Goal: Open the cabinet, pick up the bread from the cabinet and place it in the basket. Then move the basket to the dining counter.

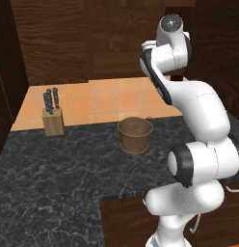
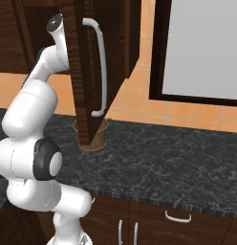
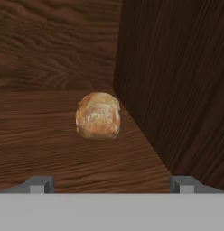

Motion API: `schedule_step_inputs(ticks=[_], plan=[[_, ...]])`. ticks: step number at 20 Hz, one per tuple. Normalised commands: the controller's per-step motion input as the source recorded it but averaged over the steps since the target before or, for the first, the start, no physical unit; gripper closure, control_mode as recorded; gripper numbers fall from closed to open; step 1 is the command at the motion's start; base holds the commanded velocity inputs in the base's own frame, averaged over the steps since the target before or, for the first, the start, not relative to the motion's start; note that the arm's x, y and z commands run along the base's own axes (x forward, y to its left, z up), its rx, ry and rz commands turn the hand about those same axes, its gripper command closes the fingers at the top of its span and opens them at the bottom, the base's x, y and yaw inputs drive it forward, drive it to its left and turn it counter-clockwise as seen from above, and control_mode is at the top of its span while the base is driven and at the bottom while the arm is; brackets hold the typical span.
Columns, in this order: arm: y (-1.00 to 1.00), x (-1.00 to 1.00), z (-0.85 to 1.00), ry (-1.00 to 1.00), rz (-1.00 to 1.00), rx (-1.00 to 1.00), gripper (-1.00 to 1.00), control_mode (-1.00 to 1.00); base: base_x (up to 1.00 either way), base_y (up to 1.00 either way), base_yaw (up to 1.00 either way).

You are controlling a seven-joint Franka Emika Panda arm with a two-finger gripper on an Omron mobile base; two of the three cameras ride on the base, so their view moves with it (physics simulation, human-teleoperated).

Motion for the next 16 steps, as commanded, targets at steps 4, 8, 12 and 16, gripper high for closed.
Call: schedule_step_inputs(ticks=[4, 8, 12, 16], plan=[[-0.06, 0.48, -0.11, 0.06, 0.0, -0.01, -1.0, -1.0, 0.0, 0.0, 0.0], [-0.04, 0.44, -0.14, 0.06, 0.0, -0.01, -1.0, -1.0, 0.0, 0.0, 0.0], [-0.06, 0.48, -0.08, 0.06, 0.0, 0.0, -1.0, -1.0, 0.0, 0.0, 0.0], [-0.09, 0.42, -0.01, 0.0, 0.0, 0.0, -1.0, -1.0, 0.0, 0.0, 0.0]])
